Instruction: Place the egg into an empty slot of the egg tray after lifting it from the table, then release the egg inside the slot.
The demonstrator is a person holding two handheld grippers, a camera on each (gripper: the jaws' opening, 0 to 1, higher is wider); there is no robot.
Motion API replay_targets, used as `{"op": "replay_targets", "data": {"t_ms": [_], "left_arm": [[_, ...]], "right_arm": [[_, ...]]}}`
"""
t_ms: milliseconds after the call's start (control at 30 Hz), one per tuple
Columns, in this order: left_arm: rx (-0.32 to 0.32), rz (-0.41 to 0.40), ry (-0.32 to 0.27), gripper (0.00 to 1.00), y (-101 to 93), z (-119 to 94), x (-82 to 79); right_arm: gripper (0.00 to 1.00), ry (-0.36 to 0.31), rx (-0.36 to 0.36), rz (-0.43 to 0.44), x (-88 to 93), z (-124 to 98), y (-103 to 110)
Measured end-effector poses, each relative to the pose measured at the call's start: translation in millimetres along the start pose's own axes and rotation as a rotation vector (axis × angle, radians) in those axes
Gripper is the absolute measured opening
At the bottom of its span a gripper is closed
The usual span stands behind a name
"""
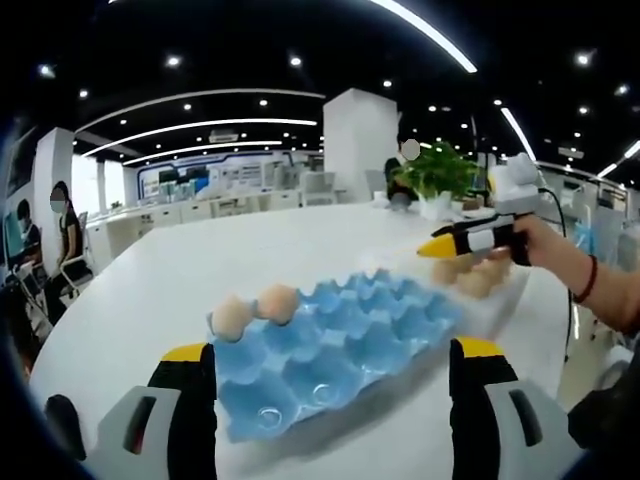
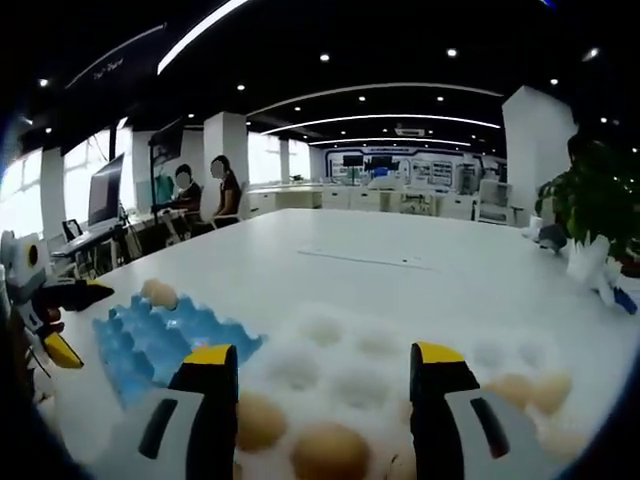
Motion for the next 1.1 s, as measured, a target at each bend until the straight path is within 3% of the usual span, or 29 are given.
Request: {"op": "replay_targets", "data": {"t_ms": [467,700,1100], "left_arm": [[0.0,0.011,0.001,0.99,-4.2,-1.7,-0.8],[0.018,0.017,-0.015,0.99,-12.4,-4.0,-1.4],[0.022,0.019,-0.017,0.99,-16.6,-6.6,-0.3]], "right_arm": [[0.67,-0.009,0.075,0.041,1.5,-11.4,-19.6],[0.58,-0.006,0.111,0.081,4.7,-14.8,-25.0],[0.38,0.05,0.247,0.107,11.3,-13.5,-41.0]]}}
Point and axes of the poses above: the point that each gripper's makers call its tool centre point, and the gripper's own axes: z roughly forward along the fingers, y roughly to its left, x roughly out of its underside, the point moved 10 cm from there along -z, roughly backward along the fingers, and after that the axes turned 4 degrees about -x, right-handed, at the moved point
